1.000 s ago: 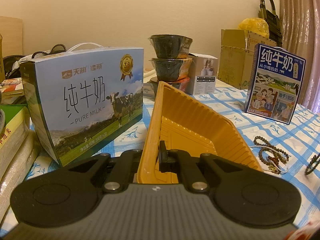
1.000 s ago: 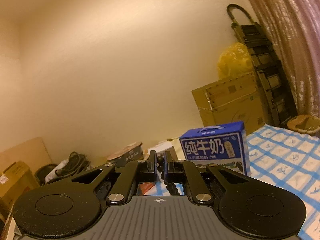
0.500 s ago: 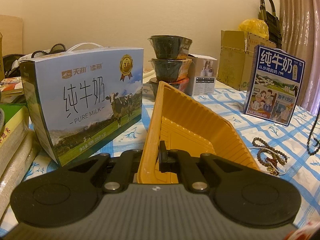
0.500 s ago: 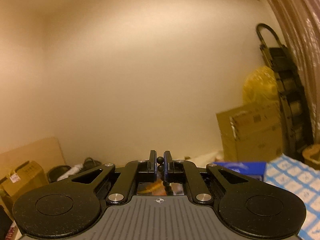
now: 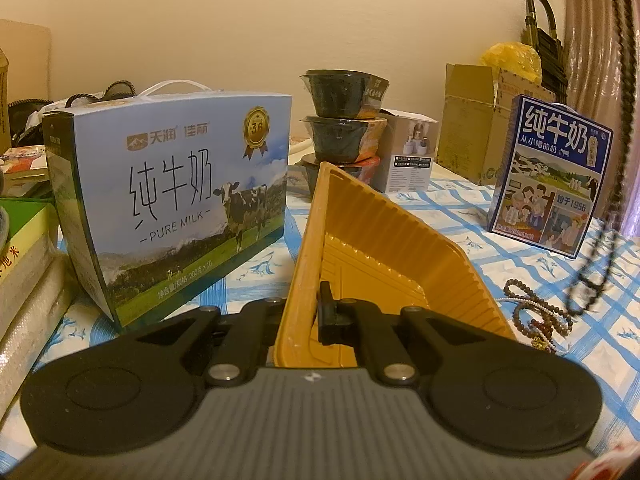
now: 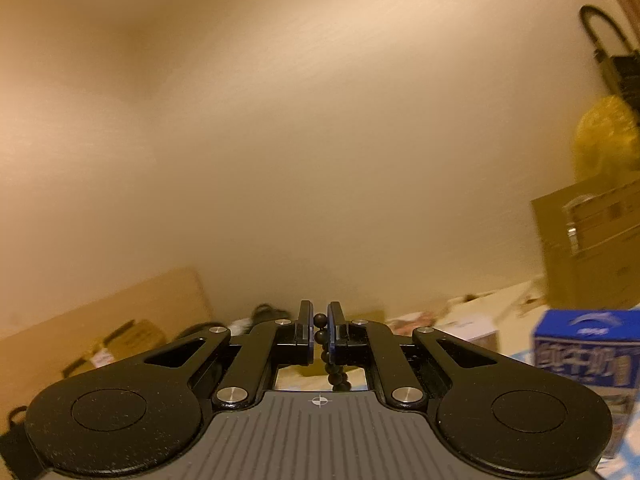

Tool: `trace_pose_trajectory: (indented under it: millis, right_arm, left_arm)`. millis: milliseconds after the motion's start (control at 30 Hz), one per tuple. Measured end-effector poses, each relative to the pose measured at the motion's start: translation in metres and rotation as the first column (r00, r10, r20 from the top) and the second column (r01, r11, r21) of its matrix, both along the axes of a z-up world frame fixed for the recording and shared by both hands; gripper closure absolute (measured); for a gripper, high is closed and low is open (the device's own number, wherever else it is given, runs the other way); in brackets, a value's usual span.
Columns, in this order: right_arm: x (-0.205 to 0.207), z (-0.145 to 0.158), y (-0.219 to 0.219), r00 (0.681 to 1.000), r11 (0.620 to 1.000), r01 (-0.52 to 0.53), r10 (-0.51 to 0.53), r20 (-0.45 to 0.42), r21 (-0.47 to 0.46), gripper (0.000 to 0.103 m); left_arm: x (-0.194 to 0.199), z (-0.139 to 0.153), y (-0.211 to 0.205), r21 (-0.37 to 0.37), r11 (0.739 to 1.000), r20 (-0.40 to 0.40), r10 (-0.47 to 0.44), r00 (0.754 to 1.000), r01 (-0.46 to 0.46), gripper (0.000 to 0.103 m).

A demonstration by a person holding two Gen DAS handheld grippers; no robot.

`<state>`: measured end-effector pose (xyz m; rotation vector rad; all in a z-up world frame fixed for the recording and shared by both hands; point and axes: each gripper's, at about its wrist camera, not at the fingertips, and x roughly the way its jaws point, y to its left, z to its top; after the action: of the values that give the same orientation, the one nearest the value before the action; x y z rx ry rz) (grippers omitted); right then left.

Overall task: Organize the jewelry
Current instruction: 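Lift the right tool high to pull the long strand free of the pile, then lower the hanging bead strand into the orange tray and open the right tool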

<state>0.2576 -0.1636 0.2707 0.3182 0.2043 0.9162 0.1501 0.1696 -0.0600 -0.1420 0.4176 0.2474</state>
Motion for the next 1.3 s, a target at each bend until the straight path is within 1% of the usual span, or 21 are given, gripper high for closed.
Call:
trace_pose_trajectory:
  millis: [133, 267, 467, 567, 667, 833, 967, 1100, 1300]
  right_arm:
    - [0.006, -0.005, 0.027, 0.998, 0.998, -0.055, 0.056, -0.020, 0.031, 0.097]
    - [0.016, -0.023, 0.054, 0.994, 0.995, -0.088, 0.091, -0.064, 0.038, 0.097]
    - [0.039, -0.075, 0.091, 0.971, 0.989, -0.145, 0.143, -0.193, 0.007, 0.097]
    - [0.046, -0.102, 0.108, 0.954, 0.984, -0.177, 0.162, -0.252, -0.035, 0.096]
    - [0.053, -0.131, 0.127, 0.930, 0.974, -0.214, 0.182, -0.321, -0.068, 0.096]
    - [0.049, -0.178, 0.143, 0.891, 0.966, -0.242, 0.183, -0.416, -0.094, 0.096]
    - [0.056, -0.212, 0.149, 0.859, 0.963, -0.249, 0.168, -0.484, -0.107, 0.097]
    - [0.058, -0.233, 0.149, 0.836, 0.963, -0.243, 0.145, -0.529, -0.120, 0.096]
    - [0.056, -0.261, 0.150, 0.819, 0.958, -0.237, 0.108, -0.564, -0.161, 0.097]
  left_arm:
    - [0.000, 0.000, 0.000, -0.004, 1.000, 0.001, 0.002, 1.000, -0.002, 0.097]
    - [0.000, 0.000, 0.001, -0.009, 1.000, 0.003, 0.002, 1.000, -0.002, 0.097]
    - [0.000, 0.002, 0.000, -0.013, 1.000, 0.001, -0.002, 1.000, 0.002, 0.097]
    - [0.000, 0.003, -0.002, -0.009, 1.000, 0.002, -0.004, 1.000, 0.004, 0.097]
    - [0.000, 0.003, -0.002, -0.010, 1.000, 0.002, -0.004, 1.000, 0.004, 0.097]
    - [0.000, 0.003, -0.002, -0.011, 1.000, 0.002, -0.003, 1.000, 0.003, 0.097]
    - [0.000, 0.004, -0.004, -0.014, 1.000, 0.002, -0.003, 1.000, 0.003, 0.097]
    - [0.000, 0.005, -0.004, -0.014, 1.000, 0.002, -0.005, 1.000, 0.005, 0.097]
    - [0.001, 0.005, -0.003, -0.013, 1.000, 0.003, -0.005, 1.000, 0.005, 0.096]
